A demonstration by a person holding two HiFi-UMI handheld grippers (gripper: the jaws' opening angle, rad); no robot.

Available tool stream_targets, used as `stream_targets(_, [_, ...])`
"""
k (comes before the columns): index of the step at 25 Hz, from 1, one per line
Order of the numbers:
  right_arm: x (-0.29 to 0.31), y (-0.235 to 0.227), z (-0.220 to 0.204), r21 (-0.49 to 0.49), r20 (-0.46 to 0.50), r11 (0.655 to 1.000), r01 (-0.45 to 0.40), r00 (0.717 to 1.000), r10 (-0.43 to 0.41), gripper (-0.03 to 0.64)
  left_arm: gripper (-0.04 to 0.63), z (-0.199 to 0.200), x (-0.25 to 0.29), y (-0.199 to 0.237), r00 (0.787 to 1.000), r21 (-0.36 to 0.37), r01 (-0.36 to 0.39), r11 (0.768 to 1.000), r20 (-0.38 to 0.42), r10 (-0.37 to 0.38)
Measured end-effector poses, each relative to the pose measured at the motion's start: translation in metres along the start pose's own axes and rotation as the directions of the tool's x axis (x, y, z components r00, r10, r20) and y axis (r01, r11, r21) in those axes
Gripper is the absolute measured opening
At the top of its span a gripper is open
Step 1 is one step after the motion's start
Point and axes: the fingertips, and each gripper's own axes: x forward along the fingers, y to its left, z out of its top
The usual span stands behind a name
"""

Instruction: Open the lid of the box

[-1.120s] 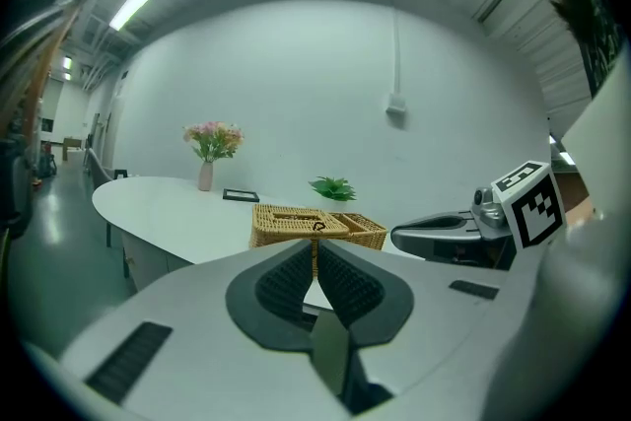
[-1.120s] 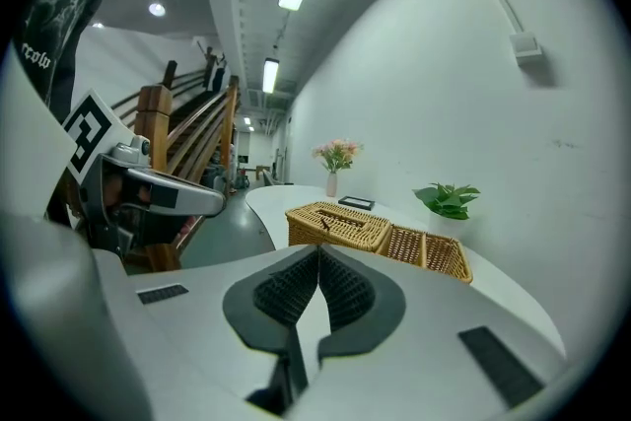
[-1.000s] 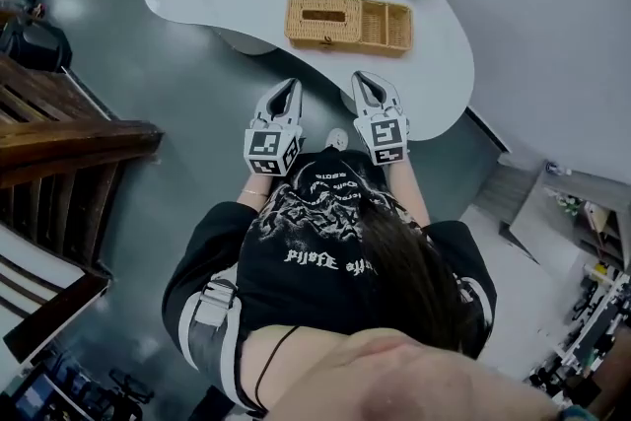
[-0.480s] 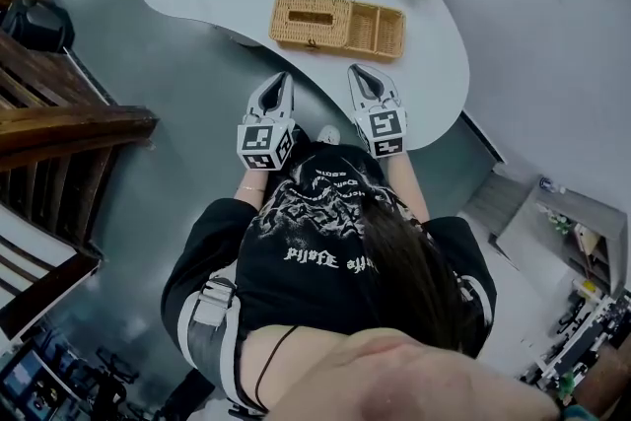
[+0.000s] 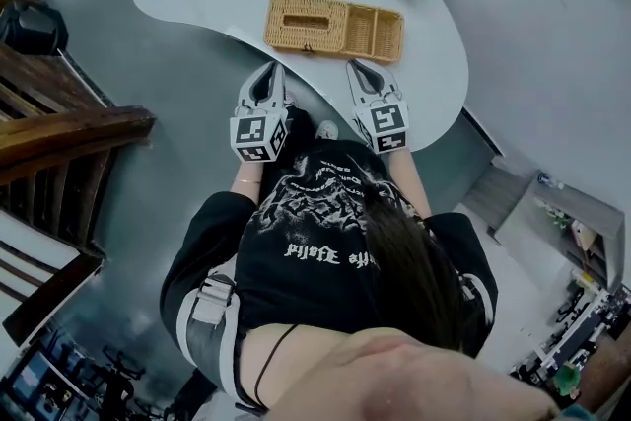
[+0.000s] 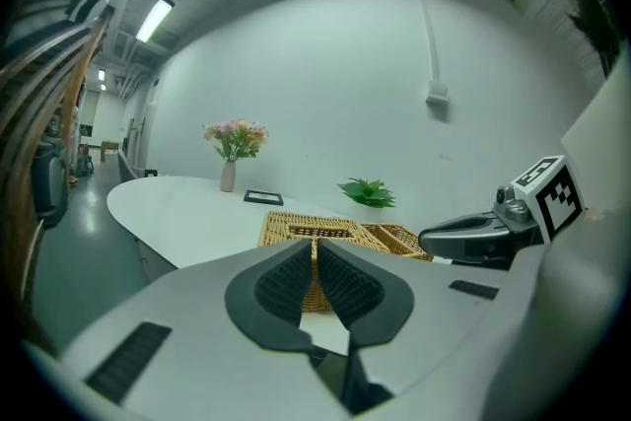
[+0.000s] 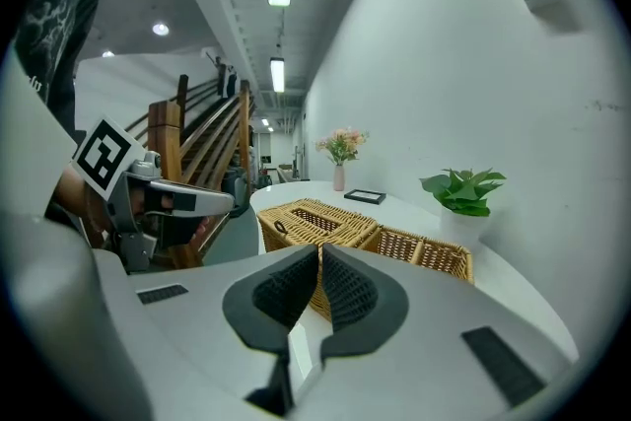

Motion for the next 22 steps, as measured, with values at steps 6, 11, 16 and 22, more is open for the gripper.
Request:
stream_targets(6, [0.025,-0.003,0.016,-0.006,-0.008,0.999,-0.033,0.999,0.033,0.028,0.029,0.011,0.023,0.022,1.0,0.008,0.014,1.0,-0.014,-0.014])
stream_targets(11, [0.042,0.003,0.029,-0.021,-0.025,0.997,-0.075,0.997,0.075,0.038,0.029,0.023,0.042,0.037,0.999,0.013,0.045,0.999,-0.02,-0.044])
stream_targets(16, [0.055,0.026,0.033,-0.048,-0.109,0.977,-0.209,0.973,0.203,0.118,0.029,0.028,0.055,0.051,0.998,0.021,0.057,0.998,-0.02,-0.056])
stream_targets(22, [0.073,0.053,0.03,-0.142,-0.201,0.943,-0.3,0.942,0.27,0.11,0.029,0.026,0.066,0.064,0.997,0.023,0.072,0.997,-0.031,-0.071])
